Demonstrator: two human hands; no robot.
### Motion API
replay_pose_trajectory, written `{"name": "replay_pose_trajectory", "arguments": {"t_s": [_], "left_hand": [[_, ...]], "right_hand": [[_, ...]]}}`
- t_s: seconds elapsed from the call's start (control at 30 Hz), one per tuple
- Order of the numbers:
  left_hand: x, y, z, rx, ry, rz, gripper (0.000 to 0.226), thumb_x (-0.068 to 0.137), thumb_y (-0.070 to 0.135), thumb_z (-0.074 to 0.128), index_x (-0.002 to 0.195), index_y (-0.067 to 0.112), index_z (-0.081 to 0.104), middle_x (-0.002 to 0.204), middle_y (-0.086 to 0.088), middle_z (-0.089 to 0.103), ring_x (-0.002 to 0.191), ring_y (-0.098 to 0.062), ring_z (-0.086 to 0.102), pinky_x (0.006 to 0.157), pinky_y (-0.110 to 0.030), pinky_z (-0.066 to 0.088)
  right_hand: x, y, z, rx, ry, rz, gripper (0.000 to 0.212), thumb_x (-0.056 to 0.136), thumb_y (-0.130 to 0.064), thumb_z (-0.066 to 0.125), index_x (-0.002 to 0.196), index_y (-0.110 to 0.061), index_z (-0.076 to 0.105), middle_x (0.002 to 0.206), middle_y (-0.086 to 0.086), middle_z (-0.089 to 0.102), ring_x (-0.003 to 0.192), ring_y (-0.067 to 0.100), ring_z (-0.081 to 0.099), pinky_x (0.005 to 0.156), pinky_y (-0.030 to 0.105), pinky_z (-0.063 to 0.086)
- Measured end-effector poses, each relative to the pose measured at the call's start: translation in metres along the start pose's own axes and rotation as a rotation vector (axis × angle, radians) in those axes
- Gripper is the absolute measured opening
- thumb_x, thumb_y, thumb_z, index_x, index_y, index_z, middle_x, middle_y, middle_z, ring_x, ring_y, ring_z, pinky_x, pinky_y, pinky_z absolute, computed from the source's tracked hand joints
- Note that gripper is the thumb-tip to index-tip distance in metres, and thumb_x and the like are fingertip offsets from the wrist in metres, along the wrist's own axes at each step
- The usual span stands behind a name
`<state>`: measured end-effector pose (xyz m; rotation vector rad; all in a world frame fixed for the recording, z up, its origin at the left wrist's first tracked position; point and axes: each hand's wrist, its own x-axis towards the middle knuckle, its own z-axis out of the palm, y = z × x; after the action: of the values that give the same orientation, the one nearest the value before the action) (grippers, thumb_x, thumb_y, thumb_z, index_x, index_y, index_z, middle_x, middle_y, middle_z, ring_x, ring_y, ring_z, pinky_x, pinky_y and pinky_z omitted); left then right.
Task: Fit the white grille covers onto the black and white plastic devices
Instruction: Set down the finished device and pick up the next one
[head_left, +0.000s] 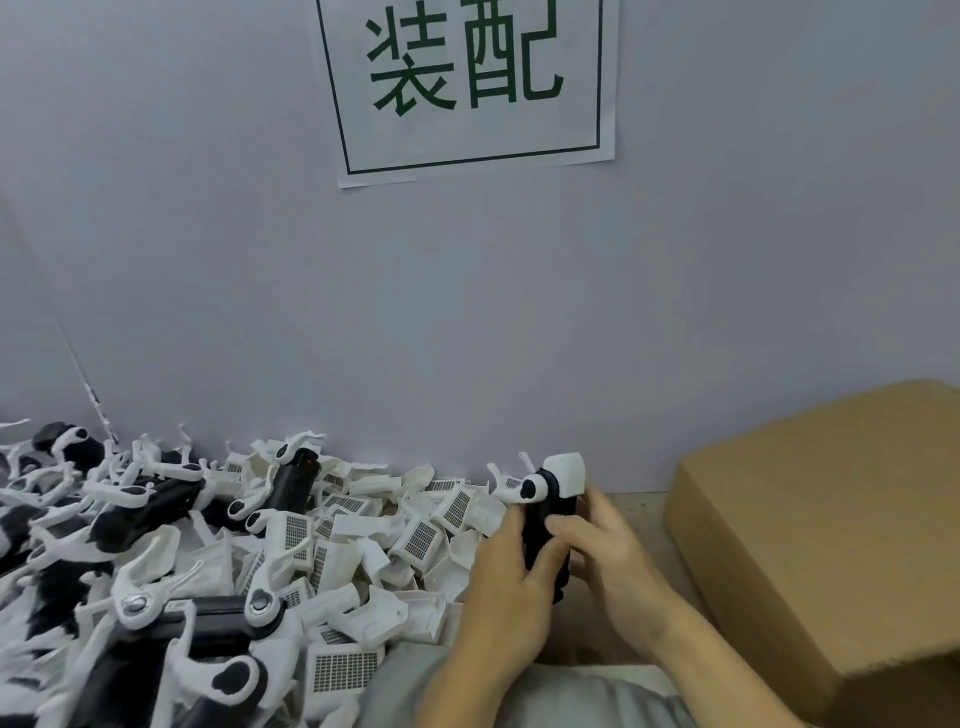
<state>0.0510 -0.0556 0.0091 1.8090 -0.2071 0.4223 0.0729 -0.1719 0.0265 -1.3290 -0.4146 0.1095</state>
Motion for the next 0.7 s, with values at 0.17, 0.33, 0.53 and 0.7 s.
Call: {"name": "replay_pose_trajectory", "arguments": {"t_s": [0.17, 0.33, 0.53, 0.7], "left_hand": [[-0.006, 0.01, 0.0, 0.321, -0.126, 0.089, 0.038, 0.086, 0.031, 0.049, 0.124, 0.036, 0.054, 0.103, 0.015, 0.069, 0.1, -0.021, 0.064, 0.09, -0.053, 0.049], [-0.008, 0.012, 0.001, 0.39, -0.151, 0.089, 0.038, 0.092, 0.022, 0.049, 0.129, 0.032, 0.05, 0.102, 0.009, 0.069, 0.097, -0.022, 0.064, 0.091, -0.05, 0.049], [-0.009, 0.012, 0.001, 0.392, 0.058, 0.101, 0.023, 0.096, 0.021, 0.054, 0.111, 0.037, 0.044, 0.098, 0.019, 0.064, 0.099, -0.014, 0.061, 0.095, -0.045, 0.044], [0.005, 0.017, -0.013, -0.114, 0.464, -0.244, 0.025, 0.105, 0.017, 0.046, 0.089, 0.016, 0.065, 0.08, 0.0, 0.066, 0.087, -0.03, 0.064, 0.086, -0.044, 0.048]], "right_hand": [[0.008, 0.004, 0.005, -0.138, 0.417, -0.064, 0.03, 0.074, -0.039, 0.084, 0.078, -0.014, 0.07, 0.069, -0.001, 0.073, 0.065, 0.01, 0.071, 0.051, 0.016, 0.049], [0.007, 0.008, 0.005, -0.185, 0.559, -0.071, 0.026, 0.072, -0.039, 0.085, 0.073, -0.017, 0.07, 0.065, -0.005, 0.072, 0.059, 0.008, 0.07, 0.049, 0.019, 0.049], [0.004, -0.002, 0.01, -0.131, 0.38, -0.078, 0.031, 0.078, -0.04, 0.082, 0.089, -0.013, 0.072, 0.081, -0.001, 0.076, 0.076, 0.006, 0.072, 0.058, 0.012, 0.05], [0.004, 0.001, 0.007, -0.217, 0.21, 0.018, 0.017, 0.094, -0.038, 0.066, 0.11, -0.033, 0.064, 0.115, -0.014, 0.068, 0.111, 0.001, 0.062, 0.095, 0.026, 0.049]]}}
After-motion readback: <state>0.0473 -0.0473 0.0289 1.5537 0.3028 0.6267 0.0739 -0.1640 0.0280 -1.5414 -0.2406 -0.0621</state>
